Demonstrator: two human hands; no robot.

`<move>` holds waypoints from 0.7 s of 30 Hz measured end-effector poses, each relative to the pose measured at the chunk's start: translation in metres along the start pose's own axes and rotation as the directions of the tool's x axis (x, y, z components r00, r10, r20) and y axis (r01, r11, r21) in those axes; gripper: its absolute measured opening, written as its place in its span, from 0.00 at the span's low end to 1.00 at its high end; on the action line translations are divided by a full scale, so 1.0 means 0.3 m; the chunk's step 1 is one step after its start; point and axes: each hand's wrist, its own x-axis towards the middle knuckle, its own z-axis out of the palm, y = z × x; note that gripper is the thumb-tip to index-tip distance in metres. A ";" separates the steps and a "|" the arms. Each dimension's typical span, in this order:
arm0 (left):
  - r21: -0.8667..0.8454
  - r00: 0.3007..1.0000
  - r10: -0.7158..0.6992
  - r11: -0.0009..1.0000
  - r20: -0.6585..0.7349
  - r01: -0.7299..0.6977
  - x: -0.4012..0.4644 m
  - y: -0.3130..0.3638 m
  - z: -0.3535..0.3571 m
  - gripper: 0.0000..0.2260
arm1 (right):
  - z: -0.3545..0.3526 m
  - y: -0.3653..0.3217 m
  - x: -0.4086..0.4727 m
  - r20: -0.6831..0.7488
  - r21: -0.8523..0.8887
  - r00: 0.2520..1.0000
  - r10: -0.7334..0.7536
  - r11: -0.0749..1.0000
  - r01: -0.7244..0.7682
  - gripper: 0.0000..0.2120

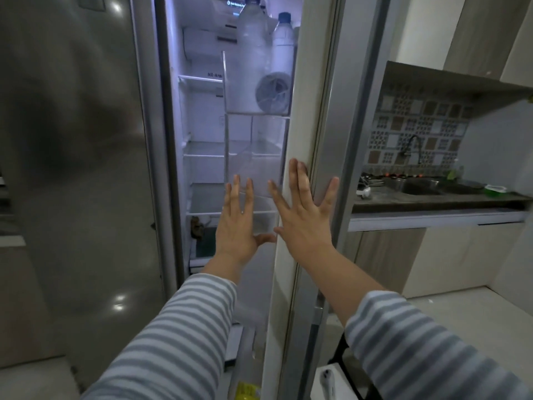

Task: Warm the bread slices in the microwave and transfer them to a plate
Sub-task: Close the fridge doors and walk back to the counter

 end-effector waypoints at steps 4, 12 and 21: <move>0.063 0.988 -0.151 0.987 0.040 0.148 0.027 -0.119 -0.030 0.58 | -0.044 -0.159 0.080 0.052 0.091 0.999 0.007 0.996 -0.012 0.50; 0.079 0.986 -0.139 0.988 0.095 0.132 0.032 -0.319 -0.138 0.37 | -0.116 -0.331 0.177 -0.124 0.306 0.979 -0.162 0.932 0.193 0.41; -0.076 0.999 -0.047 0.996 0.021 0.048 0.050 -0.419 -0.162 0.33 | 0.012 -0.339 0.240 -0.037 0.318 0.999 -0.012 0.948 0.023 0.40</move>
